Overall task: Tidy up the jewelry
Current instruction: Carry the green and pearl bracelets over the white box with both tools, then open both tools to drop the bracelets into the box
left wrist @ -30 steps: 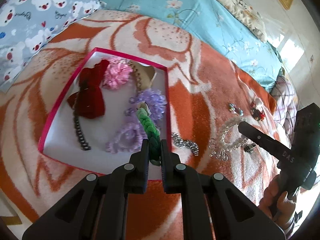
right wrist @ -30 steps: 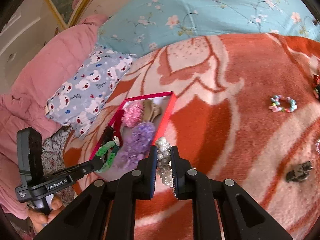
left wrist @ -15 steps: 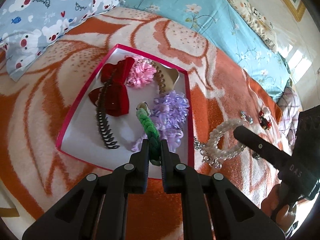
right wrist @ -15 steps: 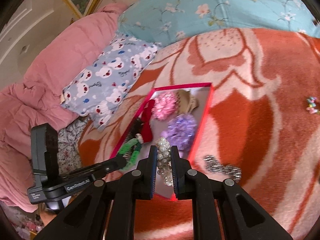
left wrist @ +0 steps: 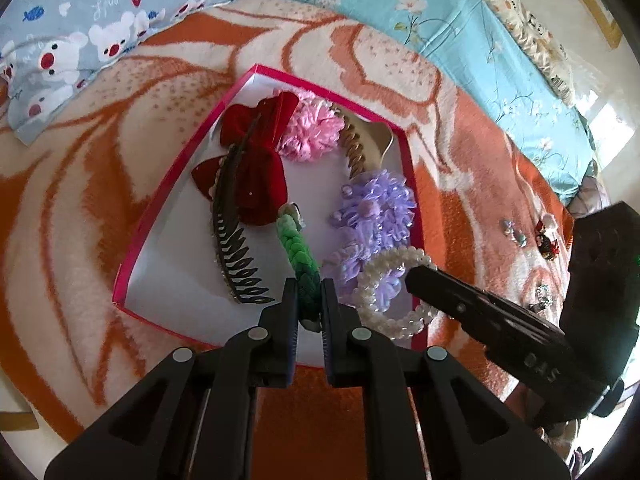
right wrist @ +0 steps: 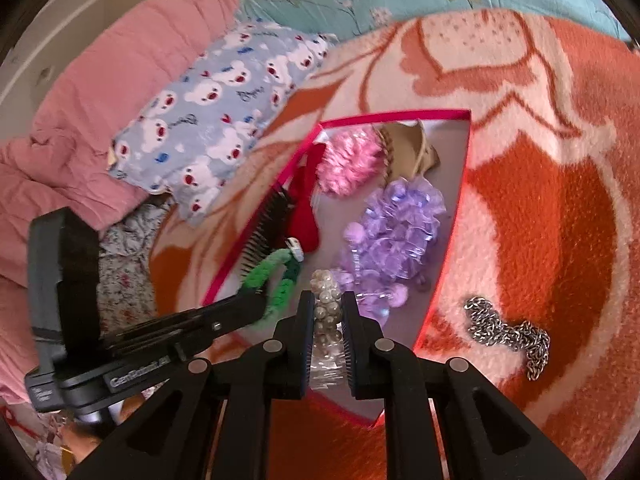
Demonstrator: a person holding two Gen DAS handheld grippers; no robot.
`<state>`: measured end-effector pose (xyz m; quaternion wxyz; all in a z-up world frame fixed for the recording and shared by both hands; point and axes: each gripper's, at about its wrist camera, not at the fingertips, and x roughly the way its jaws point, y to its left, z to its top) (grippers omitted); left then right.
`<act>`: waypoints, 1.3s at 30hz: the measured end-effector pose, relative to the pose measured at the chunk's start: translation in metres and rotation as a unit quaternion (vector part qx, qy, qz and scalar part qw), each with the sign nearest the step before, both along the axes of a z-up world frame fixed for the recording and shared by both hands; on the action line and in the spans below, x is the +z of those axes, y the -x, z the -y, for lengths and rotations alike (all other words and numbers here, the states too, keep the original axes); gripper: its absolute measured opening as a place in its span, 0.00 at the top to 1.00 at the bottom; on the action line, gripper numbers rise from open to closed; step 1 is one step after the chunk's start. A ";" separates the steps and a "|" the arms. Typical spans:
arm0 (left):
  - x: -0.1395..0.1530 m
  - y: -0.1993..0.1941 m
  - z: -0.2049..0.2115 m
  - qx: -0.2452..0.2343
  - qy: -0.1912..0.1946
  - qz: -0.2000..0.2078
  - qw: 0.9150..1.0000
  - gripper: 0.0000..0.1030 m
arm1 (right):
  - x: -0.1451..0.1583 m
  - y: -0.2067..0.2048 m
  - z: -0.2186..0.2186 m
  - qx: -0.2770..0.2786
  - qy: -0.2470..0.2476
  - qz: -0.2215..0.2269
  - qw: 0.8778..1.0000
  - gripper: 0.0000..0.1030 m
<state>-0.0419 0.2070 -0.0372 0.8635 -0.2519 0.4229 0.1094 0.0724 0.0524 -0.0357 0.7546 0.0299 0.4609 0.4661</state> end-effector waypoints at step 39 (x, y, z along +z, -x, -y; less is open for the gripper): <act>-0.005 -0.005 0.005 0.010 -0.029 -0.038 0.999 0.75 | 0.002 -0.016 0.018 -0.029 -0.005 -0.003 1.000 0.64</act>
